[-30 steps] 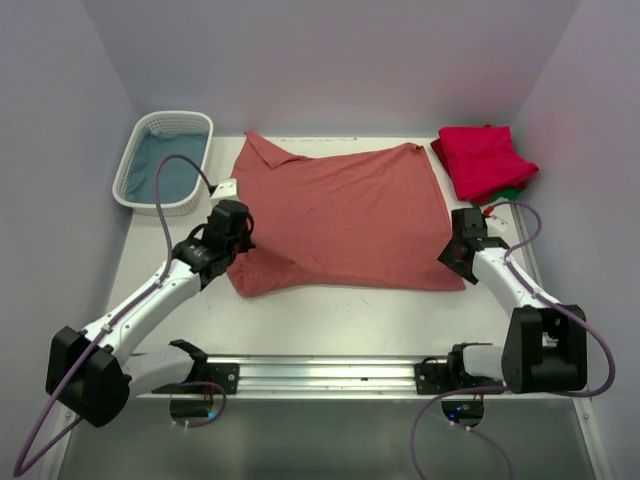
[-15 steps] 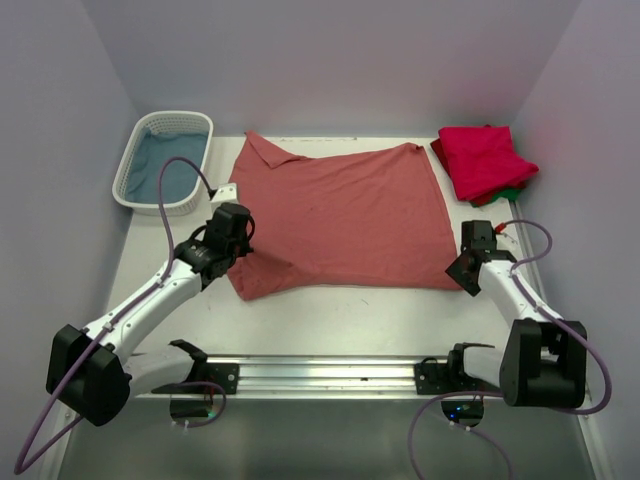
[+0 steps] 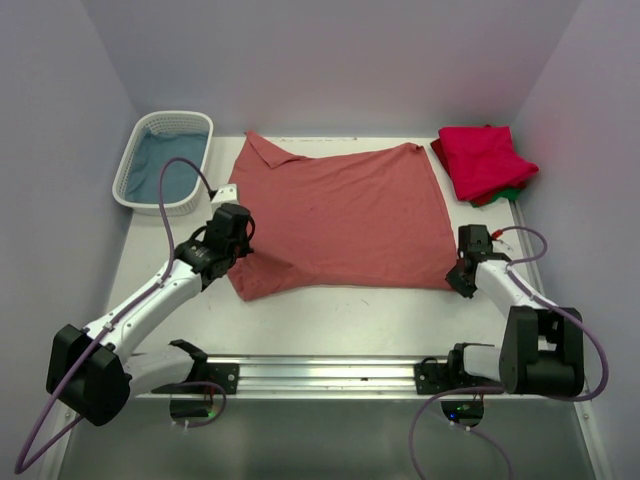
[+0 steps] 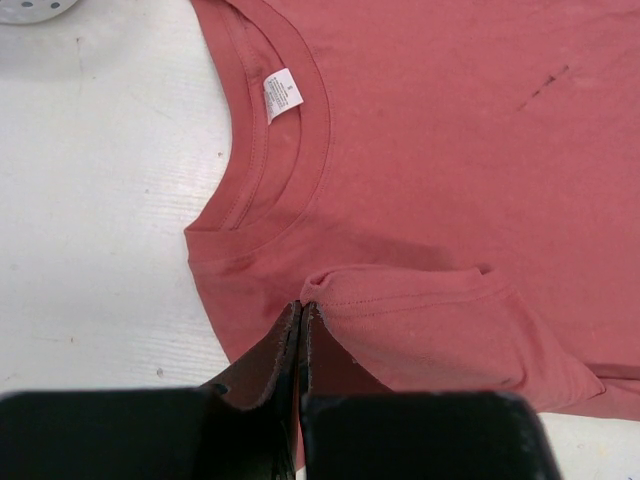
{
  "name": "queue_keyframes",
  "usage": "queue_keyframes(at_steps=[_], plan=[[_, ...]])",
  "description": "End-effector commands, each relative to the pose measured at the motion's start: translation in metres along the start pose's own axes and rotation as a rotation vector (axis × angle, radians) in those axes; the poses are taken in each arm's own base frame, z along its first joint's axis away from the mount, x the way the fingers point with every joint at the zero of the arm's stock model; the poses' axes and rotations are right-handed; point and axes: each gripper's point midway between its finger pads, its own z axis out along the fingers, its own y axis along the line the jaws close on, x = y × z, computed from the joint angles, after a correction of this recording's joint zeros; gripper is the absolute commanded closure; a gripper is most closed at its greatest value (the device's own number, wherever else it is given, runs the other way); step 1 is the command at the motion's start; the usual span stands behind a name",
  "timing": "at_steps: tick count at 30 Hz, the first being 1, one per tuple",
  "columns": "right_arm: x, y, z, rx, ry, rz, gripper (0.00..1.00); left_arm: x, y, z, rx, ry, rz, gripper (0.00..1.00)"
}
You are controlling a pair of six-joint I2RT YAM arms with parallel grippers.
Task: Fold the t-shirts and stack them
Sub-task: Flatten the tshirt out
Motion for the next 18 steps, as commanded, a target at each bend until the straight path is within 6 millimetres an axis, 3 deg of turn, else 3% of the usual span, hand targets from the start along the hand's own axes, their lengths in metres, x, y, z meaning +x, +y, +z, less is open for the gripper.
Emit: queue_keyframes(at_steps=[1, 4, 5, 8, 18], plan=[[-0.007, 0.010, 0.007, -0.029, -0.029, 0.040, 0.77, -0.006, -0.001, -0.002, 0.001, -0.035, -0.038, 1.00], [-0.005, 0.010, 0.011, -0.028, -0.022, 0.032, 0.82, -0.007, 0.000, -0.003, -0.005, -0.034, -0.037, 1.00], [-0.005, 0.010, 0.012, -0.026, -0.023, 0.030, 0.91, -0.008, 0.000, -0.004, -0.005, -0.036, -0.039, 1.00], [-0.004, 0.010, 0.009, -0.040, -0.024, 0.019, 1.00, -0.009, 0.002, -0.006, -0.009, -0.040, -0.041, 1.00], [-0.015, 0.017, -0.039, -0.188, -0.070, -0.029, 1.00, -0.020, 0.005, -0.017, -0.020, -0.057, -0.053, 1.00]])
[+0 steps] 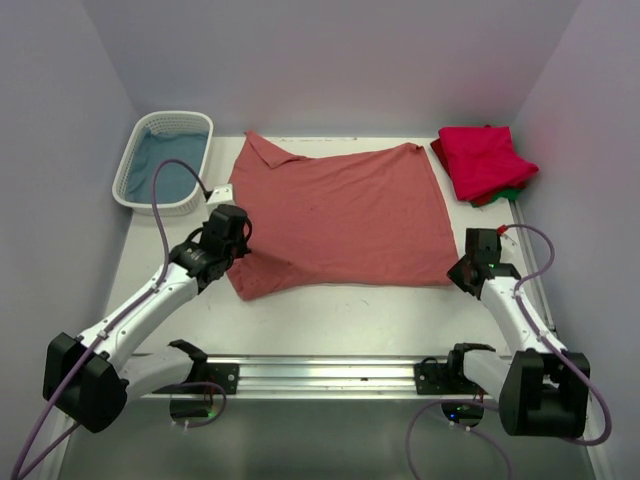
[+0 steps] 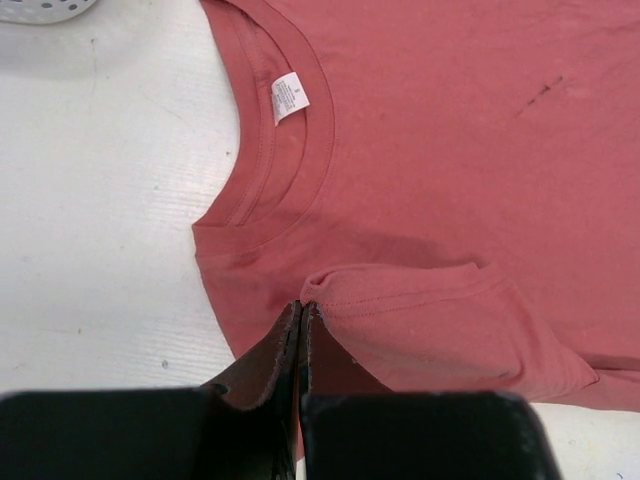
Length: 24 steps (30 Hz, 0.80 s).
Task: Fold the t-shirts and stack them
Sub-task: Flatten the tshirt out
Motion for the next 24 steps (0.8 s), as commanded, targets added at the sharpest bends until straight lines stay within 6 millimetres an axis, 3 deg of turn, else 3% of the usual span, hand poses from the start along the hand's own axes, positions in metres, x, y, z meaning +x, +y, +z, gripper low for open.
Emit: queue_keyframes(at_steps=[1, 7, 13, 19, 24], plan=[[-0.005, 0.004, -0.019, -0.046, -0.003, -0.037, 1.00, -0.019, 0.004, -0.010, -0.033, -0.048, -0.030, 1.00], [-0.022, 0.019, -0.030, -0.117, -0.050, -0.059, 1.00, -0.034, 0.011, -0.010, -0.088, -0.097, -0.033, 1.00], [-0.048, 0.042, -0.018, -0.126, -0.088, -0.071, 1.00, -0.049, -0.005, 0.002, -0.052, -0.144, -0.037, 1.00], [-0.060, 0.069, 0.002, -0.153, -0.067, -0.052, 1.00, -0.083, -0.025, 0.005, -0.013, -0.211, -0.029, 1.00], [-0.078, 0.087, 0.005, -0.179, -0.089, -0.047, 1.00, -0.120, -0.043, 0.007, 0.010, -0.284, -0.009, 1.00]])
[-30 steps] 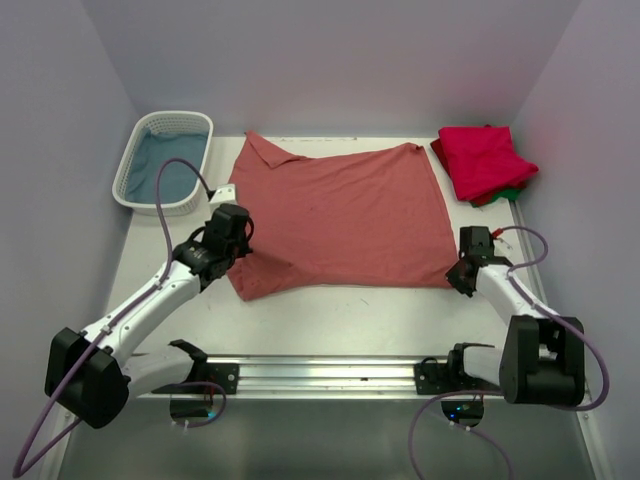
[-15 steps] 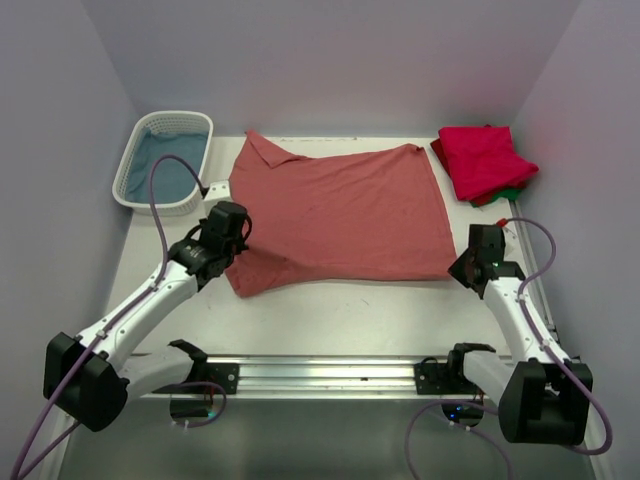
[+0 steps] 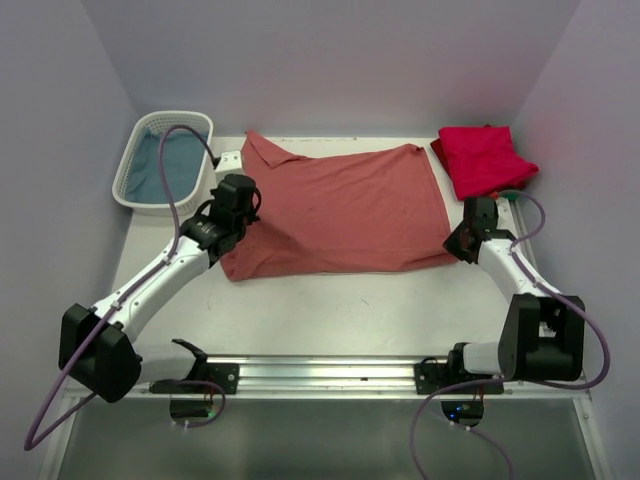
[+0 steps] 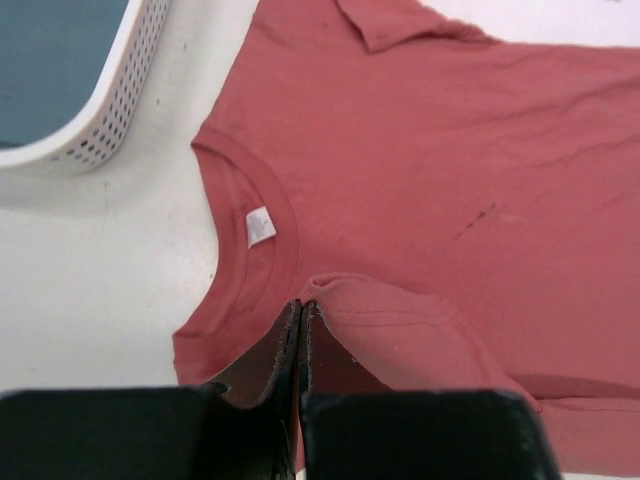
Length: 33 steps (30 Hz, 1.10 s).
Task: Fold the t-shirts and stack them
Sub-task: Flatten the tshirt out
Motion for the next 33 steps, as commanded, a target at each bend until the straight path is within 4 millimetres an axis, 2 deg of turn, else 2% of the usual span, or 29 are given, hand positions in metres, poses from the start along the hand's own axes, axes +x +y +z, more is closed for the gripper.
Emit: queue_keyframes(at_steps=[1, 9, 14, 17, 18, 19, 21, 23, 26, 27, 28, 29, 30, 31, 32, 33], plan=[[-0.038, 0.027, -0.003, -0.074, -0.090, 0.021, 1.00, -0.064, -0.021, -0.001, 0.032, -0.166, -0.015, 1.00], [-0.066, 0.046, 0.000, -0.090, -0.138, 0.036, 1.00, -0.082, -0.048, 0.032, 0.034, -0.165, 0.069, 1.00], [-0.077, 0.051, 0.010, -0.074, -0.156, 0.043, 1.00, -0.111, -0.061, 0.044, 0.045, -0.283, 0.100, 1.00], [-0.085, 0.056, 0.017, -0.069, -0.167, 0.048, 1.00, -0.110, -0.063, 0.062, 0.041, -0.272, 0.122, 1.00], [-0.082, 0.056, 0.024, -0.056, -0.153, 0.044, 1.00, -0.099, -0.062, 0.080, 0.050, -0.224, 0.132, 1.00], [-0.082, 0.057, 0.027, -0.056, -0.145, 0.043, 1.00, -0.103, -0.063, 0.088, 0.049, -0.213, 0.128, 1.00], [-0.079, 0.059, 0.037, -0.046, -0.123, 0.041, 1.00, -0.079, -0.054, 0.114, 0.005, -0.125, 0.159, 1.00], [-0.075, 0.062, 0.041, -0.058, -0.098, 0.037, 1.00, -0.069, -0.051, 0.124, 0.000, -0.089, 0.162, 1.00], [-0.067, 0.061, 0.036, -0.077, -0.082, 0.026, 1.00, -0.058, -0.048, 0.117, 0.011, -0.054, 0.128, 1.00], [-0.065, 0.062, 0.032, -0.099, -0.081, 0.020, 1.00, -0.066, -0.051, 0.102, 0.043, -0.066, 0.090, 1.00], [-0.069, 0.065, 0.017, -0.133, -0.103, 0.020, 1.00, -0.055, -0.046, 0.095, 0.046, -0.041, 0.088, 1.00], [-0.058, 0.060, 0.014, -0.140, -0.085, 0.014, 1.00, -0.049, -0.042, 0.086, 0.045, -0.016, 0.091, 1.00], [-0.055, 0.059, 0.005, -0.160, -0.086, -0.002, 1.00, -0.058, -0.039, 0.064, 0.060, -0.037, 0.074, 1.00], [-0.051, 0.058, -0.002, -0.179, -0.084, -0.015, 1.00, -0.046, -0.033, 0.054, 0.057, -0.013, 0.071, 1.00], [-0.048, 0.057, -0.018, -0.213, -0.098, -0.027, 1.00, -0.037, -0.027, 0.043, 0.052, 0.014, 0.077, 1.00], [-0.043, 0.055, -0.025, -0.228, -0.092, -0.050, 1.00, -0.045, -0.022, 0.019, 0.072, -0.013, 0.054, 1.00]])
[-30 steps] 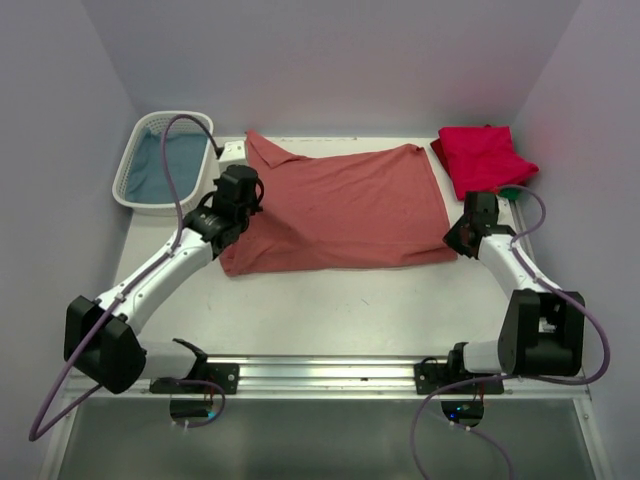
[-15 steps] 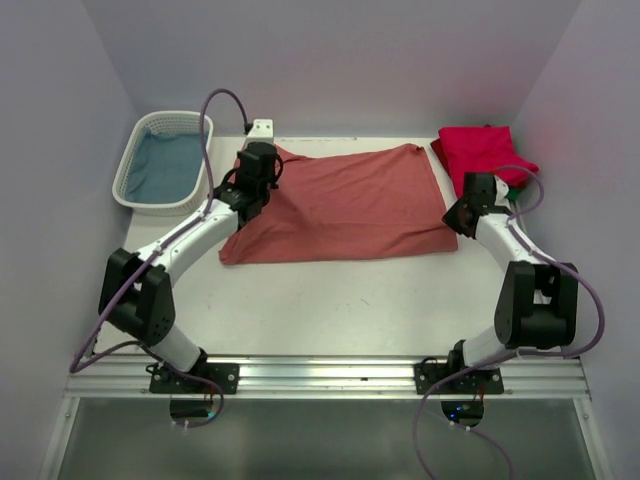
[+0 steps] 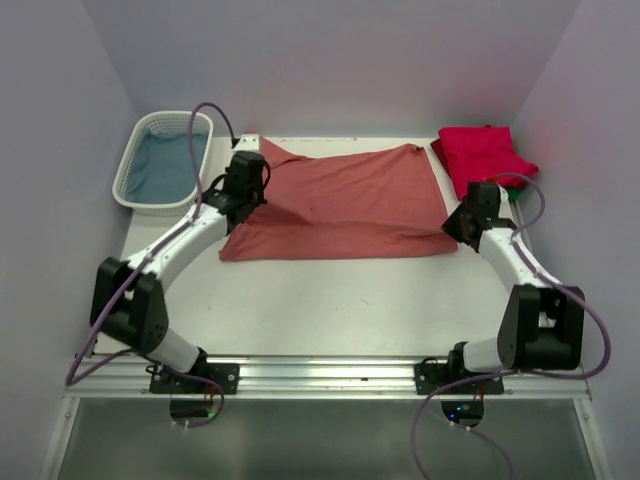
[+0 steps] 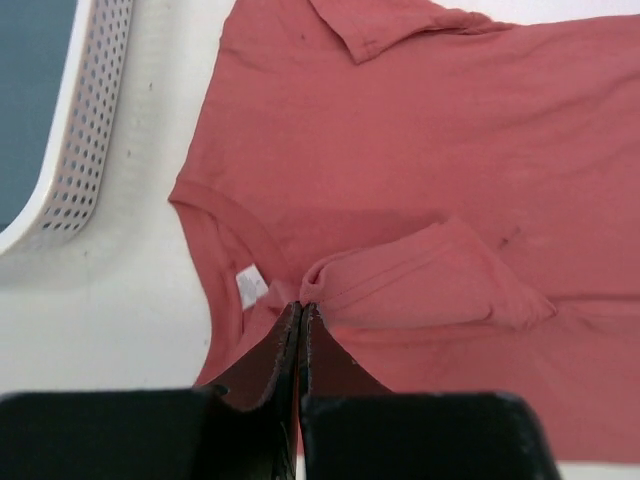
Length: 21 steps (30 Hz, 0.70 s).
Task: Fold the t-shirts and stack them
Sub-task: Flatten the tshirt out
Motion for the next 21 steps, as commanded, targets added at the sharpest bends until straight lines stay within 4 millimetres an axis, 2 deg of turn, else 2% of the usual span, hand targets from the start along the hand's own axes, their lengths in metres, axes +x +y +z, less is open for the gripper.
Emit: queue_keyframes(at_steps=[1, 2, 3, 5, 6, 7, 9, 15, 17, 21], plan=[[0.008, 0.006, -0.041, -0.098, -0.006, -0.064, 1.00, -0.008, 0.013, -0.069, 0.049, -0.042, -0.102, 1.00], [0.005, 0.008, -0.058, -0.126, -0.032, -0.065, 1.00, 0.003, 0.019, -0.080, 0.049, -0.010, -0.096, 1.00], [0.016, 0.005, -0.065, -0.127, 0.002, -0.068, 1.00, -0.001, 0.024, -0.100, 0.074, -0.034, -0.117, 1.00], [0.023, 0.006, -0.083, -0.162, -0.001, -0.090, 1.00, 0.019, 0.034, -0.116, 0.069, 0.017, -0.124, 1.00], [0.032, -0.002, -0.090, -0.138, 0.030, -0.103, 1.00, 0.017, 0.037, -0.131, 0.095, 0.000, -0.141, 1.00], [0.042, 0.002, -0.097, -0.151, 0.048, -0.139, 1.00, 0.022, 0.039, -0.138, 0.100, 0.012, -0.148, 1.00], [0.053, -0.005, -0.112, -0.139, 0.073, -0.164, 1.00, 0.033, 0.046, -0.154, 0.113, 0.045, -0.148, 1.00], [0.084, -0.016, -0.138, -0.134, 0.143, -0.198, 1.00, 0.065, 0.055, -0.178, 0.134, 0.140, -0.147, 1.00], [0.087, -0.022, -0.145, -0.127, 0.143, -0.201, 1.00, 0.076, 0.059, -0.184, 0.130, 0.176, -0.151, 1.00], [0.092, -0.036, -0.158, -0.091, 0.154, -0.212, 1.00, 0.086, 0.062, -0.203, 0.160, 0.197, -0.182, 1.00]])
